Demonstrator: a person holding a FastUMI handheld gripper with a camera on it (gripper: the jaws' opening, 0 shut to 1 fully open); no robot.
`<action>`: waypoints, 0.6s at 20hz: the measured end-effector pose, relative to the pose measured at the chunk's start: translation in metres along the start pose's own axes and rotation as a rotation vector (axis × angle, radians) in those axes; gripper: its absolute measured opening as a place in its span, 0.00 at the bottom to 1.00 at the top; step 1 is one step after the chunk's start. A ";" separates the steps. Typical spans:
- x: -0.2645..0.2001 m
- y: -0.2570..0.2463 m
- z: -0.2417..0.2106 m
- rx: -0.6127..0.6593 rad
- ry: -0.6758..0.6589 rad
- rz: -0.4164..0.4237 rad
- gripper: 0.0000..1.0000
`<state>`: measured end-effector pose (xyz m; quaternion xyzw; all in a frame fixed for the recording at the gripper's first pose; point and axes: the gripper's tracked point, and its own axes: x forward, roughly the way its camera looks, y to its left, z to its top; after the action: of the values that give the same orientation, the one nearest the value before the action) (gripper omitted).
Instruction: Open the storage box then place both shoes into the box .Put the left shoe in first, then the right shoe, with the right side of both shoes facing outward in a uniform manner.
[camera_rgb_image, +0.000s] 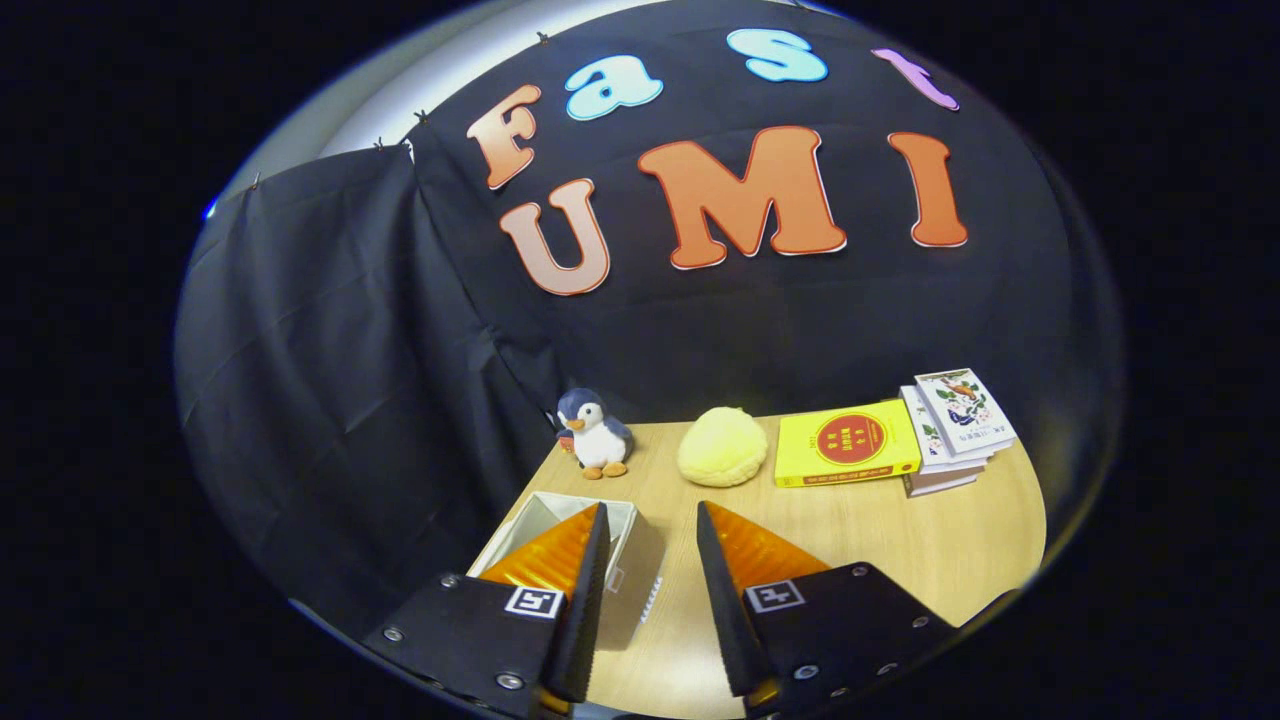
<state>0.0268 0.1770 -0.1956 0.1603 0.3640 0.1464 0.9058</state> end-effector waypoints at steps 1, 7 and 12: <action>-0.009 -0.008 0.006 -0.004 -0.024 -0.002 0.56; -0.067 -0.050 0.042 -0.076 -0.234 -0.074 0.84; -0.107 -0.099 0.080 -0.151 -0.427 -0.148 0.94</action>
<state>0.0243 0.0314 -0.1148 0.0923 0.1629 0.0692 0.9799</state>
